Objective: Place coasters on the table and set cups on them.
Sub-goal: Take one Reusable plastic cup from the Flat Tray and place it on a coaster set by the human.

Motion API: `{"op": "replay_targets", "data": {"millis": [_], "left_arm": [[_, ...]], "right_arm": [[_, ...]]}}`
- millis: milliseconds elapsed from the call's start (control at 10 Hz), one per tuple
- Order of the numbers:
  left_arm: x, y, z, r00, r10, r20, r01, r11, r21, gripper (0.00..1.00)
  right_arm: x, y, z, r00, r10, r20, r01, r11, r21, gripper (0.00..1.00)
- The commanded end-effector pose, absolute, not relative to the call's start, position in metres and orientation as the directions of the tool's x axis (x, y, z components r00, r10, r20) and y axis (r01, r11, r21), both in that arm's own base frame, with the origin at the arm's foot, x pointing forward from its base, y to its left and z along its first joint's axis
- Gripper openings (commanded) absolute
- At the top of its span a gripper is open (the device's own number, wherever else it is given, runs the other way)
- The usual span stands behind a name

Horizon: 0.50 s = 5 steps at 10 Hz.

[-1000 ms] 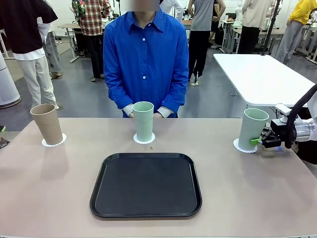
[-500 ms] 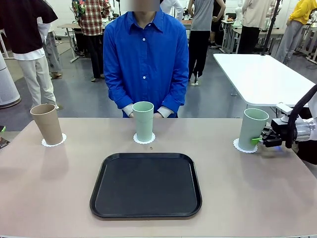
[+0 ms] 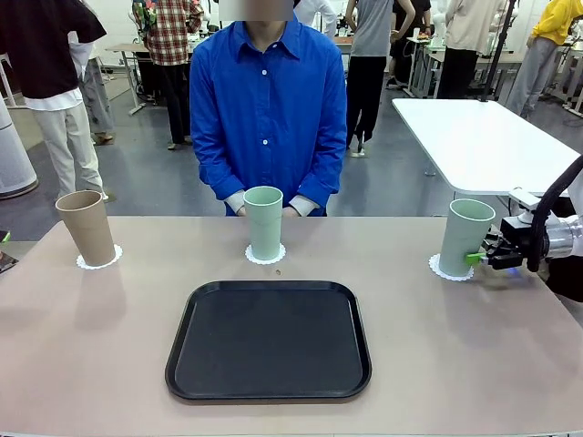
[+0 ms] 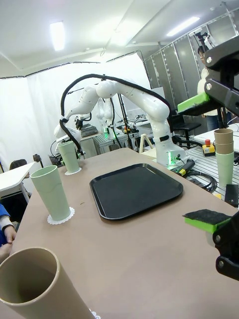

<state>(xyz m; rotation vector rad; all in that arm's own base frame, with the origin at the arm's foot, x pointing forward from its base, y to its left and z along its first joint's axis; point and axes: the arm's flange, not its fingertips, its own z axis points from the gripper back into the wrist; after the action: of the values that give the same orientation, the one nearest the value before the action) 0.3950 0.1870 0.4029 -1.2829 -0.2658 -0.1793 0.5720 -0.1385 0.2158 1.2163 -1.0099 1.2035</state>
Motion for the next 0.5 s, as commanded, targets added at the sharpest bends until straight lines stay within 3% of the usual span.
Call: {"op": "replay_targets", "data": {"millis": [0, 400], "left_arm": [[0.3941, 0.1873, 0.4056, 0.954, 0.014, 0.299, 0.285, 0.269, -0.92, 1.0], [0.3941, 0.1873, 0.4056, 0.954, 0.014, 0.299, 0.285, 0.269, -0.92, 1.0]], "right_arm": [[0.5794, -0.1455, 0.2167, 0.141, 0.112, 0.984, -0.986, -0.072, 0.149, 1.0], [0.5813, -0.1492, 0.2169, 0.136, 0.106, 0.985, -0.987, -0.072, 0.144, 1.0]]}}
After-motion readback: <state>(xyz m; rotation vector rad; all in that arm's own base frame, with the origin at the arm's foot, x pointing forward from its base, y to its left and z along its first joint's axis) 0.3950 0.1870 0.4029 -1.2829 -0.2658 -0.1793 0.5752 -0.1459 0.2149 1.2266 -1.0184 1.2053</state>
